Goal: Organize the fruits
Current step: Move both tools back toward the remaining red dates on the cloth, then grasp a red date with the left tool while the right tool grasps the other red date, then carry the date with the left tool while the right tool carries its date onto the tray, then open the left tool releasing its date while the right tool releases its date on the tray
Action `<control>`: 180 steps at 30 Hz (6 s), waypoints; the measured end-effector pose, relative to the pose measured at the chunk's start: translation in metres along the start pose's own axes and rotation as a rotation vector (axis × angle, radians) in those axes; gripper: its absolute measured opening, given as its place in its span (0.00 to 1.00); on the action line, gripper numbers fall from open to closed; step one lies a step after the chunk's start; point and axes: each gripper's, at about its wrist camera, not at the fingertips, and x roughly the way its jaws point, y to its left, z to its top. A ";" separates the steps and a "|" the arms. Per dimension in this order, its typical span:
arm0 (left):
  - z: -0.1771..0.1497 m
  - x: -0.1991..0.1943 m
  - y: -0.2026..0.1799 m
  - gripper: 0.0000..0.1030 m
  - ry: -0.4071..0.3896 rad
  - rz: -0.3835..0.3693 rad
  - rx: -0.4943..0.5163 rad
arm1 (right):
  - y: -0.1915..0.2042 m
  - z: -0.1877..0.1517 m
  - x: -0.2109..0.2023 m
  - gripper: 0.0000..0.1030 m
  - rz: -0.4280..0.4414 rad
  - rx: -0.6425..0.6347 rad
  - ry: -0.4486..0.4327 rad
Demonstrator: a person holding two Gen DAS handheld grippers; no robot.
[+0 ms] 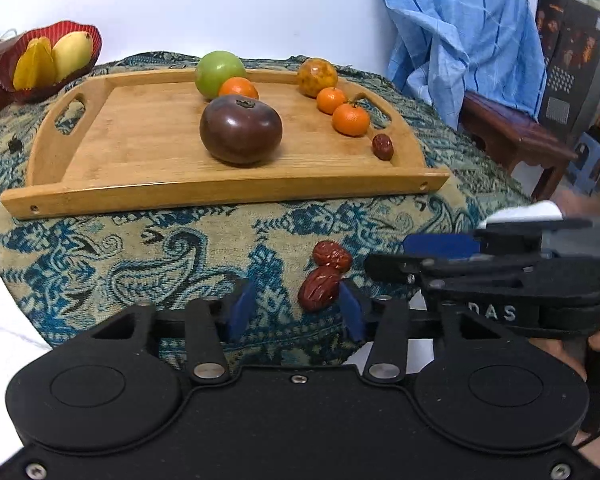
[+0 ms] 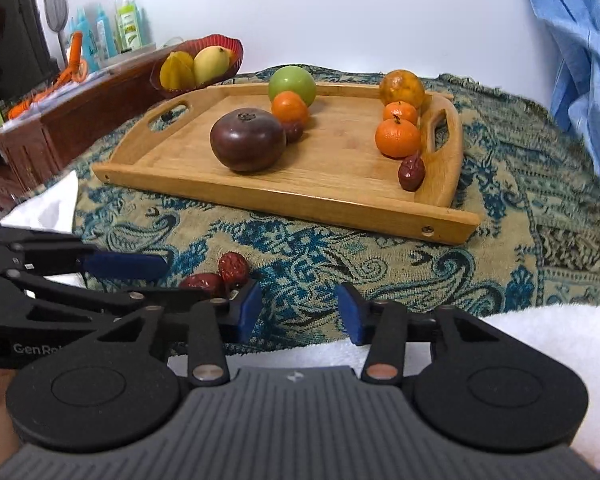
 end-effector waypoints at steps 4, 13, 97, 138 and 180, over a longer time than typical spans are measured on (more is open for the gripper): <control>0.001 0.003 -0.010 0.18 0.006 -0.022 0.024 | 0.001 -0.001 0.000 0.52 -0.007 -0.019 -0.006; -0.011 -0.009 -0.002 0.18 -0.037 0.047 0.050 | 0.016 -0.009 -0.001 0.51 0.005 -0.039 -0.053; 0.069 -0.014 0.088 0.18 -0.178 0.192 -0.033 | 0.054 0.046 0.025 0.23 -0.255 -0.034 -0.292; 0.102 0.062 0.105 0.18 -0.119 0.209 -0.059 | 0.014 0.073 0.080 0.24 -0.298 0.037 -0.206; 0.099 0.062 0.109 0.32 -0.119 0.219 -0.040 | 0.015 0.073 0.085 0.37 -0.303 0.023 -0.184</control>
